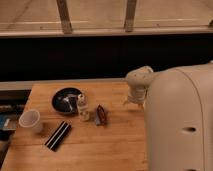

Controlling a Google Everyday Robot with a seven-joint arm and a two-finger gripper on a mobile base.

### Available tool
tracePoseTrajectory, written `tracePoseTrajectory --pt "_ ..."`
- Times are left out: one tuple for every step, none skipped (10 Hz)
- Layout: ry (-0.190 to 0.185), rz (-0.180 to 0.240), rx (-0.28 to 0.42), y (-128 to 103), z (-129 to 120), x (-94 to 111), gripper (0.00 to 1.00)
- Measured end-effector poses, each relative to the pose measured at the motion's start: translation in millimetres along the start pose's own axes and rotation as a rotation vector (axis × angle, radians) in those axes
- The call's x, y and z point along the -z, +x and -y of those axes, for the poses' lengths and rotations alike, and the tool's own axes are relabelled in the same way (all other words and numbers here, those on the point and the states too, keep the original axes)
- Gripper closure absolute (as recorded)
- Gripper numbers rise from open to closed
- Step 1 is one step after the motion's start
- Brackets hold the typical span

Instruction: Place the pepper in the ceramic cup

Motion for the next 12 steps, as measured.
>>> tracePoseTrajectory --pt "-0.001 0.001 0.000 0 0 0 0.30" --pt "-0.001 0.001 -0.001 0 0 0 0.30" --pt "-0.001 0.001 -0.001 0 0 0 0.30" --pt "-0.001 0.001 0.000 0 0 0 0.30" --pt "-0.001 0.001 0.000 0 -1 0 0.30" --pt "-0.005 -0.001 0.012 1 -3 1 0.30" --pt "-0.007 -0.006 0.032 5 -8 2 0.30" --pt "-0.013 -0.005 0.064 10 -23 3 0.30" --pt "-0.018 -0.005 0.103 17 -41 5 0.30" --pt "-0.026 -0.006 0.156 29 -67 8 0.30" --pt "-0.026 -0.008 0.185 37 -78 10 0.30" --pt "-0.029 -0.009 0.225 49 -91 15 0.30"
